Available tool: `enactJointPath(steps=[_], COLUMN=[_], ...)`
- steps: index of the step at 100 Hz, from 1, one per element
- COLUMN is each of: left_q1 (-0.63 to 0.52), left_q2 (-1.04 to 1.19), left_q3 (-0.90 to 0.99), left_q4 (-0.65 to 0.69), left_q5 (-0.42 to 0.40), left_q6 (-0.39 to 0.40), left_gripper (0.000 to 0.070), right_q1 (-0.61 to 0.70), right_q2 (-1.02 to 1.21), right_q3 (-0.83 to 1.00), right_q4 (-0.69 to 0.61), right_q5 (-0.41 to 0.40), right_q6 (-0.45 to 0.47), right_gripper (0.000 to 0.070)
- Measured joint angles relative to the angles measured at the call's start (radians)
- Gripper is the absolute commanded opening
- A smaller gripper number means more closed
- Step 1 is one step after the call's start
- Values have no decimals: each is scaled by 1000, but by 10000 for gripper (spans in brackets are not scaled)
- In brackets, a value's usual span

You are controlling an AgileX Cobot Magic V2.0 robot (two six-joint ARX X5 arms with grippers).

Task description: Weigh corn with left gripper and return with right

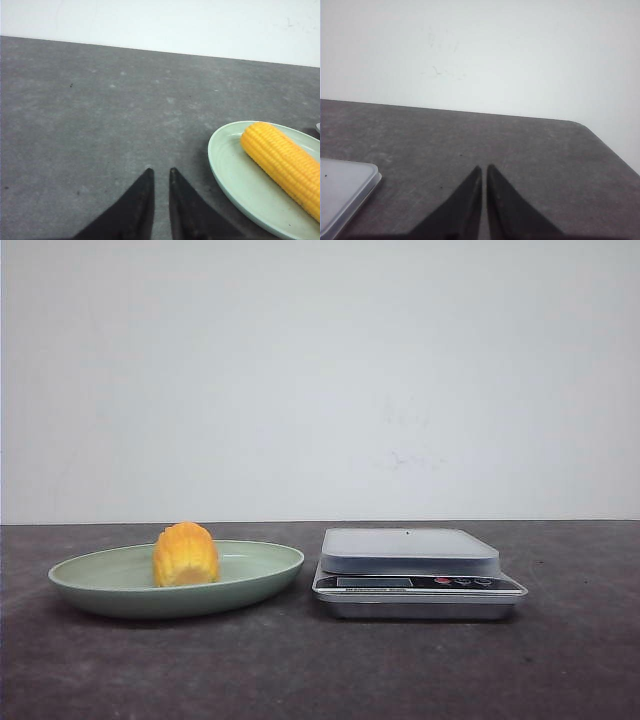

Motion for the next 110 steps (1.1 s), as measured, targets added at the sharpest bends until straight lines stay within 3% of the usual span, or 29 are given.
enactJointPath(steps=[56, 82, 100, 110], left_q1=[0, 0, 0, -1], left_q2=[0, 0, 0, 0], left_q3=[0, 0, 0, 2], left_q4=[0, 19, 39, 55], left_q5=[0, 0, 2, 7], left_q6=[0, -46, -77, -140], left_gripper=[12, 12, 11, 12], right_q1=[0, 0, 0, 0], right_q2=[0, 0, 0, 1], right_q3=[0, 0, 0, 19], right_q4=[0, 0, -13, -93], right_q5=[-2, -2, -9, -35], right_q6=[14, 224, 284, 339], right_gripper=[11, 10, 10, 3])
